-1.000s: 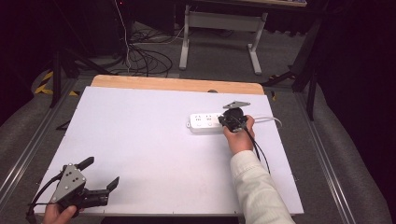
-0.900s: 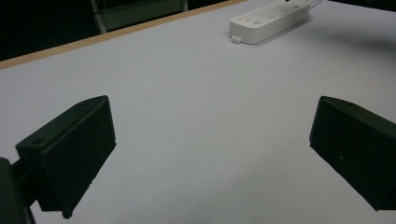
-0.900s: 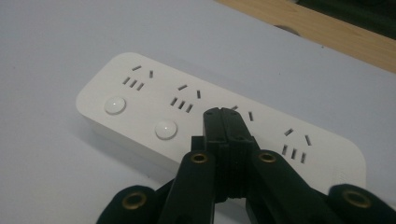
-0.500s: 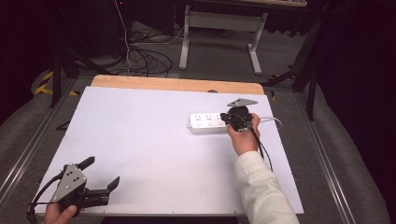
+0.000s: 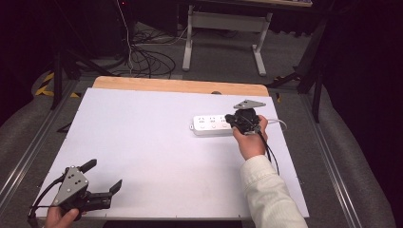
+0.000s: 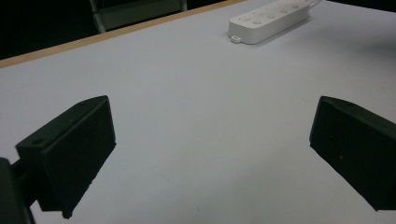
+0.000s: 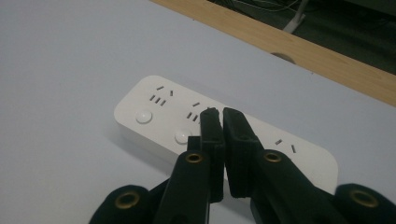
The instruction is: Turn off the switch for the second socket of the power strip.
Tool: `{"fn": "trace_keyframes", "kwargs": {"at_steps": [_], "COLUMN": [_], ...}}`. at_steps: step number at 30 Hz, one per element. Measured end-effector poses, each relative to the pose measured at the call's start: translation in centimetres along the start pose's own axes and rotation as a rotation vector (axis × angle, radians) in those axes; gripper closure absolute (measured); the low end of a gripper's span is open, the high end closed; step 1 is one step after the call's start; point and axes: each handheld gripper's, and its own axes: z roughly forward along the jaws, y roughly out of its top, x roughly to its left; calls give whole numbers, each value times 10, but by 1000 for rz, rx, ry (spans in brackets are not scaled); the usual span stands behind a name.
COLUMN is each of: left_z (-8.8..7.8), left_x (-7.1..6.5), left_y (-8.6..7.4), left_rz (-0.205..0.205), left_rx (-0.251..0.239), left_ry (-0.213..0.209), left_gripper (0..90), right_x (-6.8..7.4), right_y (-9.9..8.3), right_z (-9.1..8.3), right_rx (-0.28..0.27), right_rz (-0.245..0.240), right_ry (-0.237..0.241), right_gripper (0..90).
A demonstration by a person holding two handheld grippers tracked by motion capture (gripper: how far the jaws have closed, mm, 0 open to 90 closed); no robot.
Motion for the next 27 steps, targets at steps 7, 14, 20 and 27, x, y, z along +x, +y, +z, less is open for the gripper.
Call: {"fn": "trace_keyframes", "kwargs": {"at_steps": [7, 14, 20, 27], "left_z": [0, 0, 0, -1], "left_x": [1, 0, 0, 0], "left_y": [0, 0, 0, 0], "left_rz": [-1, 3, -4, -7], "left_rx": [0, -1, 2, 1], "left_ry": [1, 1, -2, -2], "left_gripper": [8, 8, 7, 7], "right_x": [0, 9, 17, 24], "right_y": [2, 2, -3, -13], "right_z": [-18, -44, -65, -85], "right_rx": [-46, -93, -132, -172], "right_rz": [25, 2, -22, -51], "right_ry": [36, 89, 134, 193], "right_gripper": [662, 444, 362, 275]}}
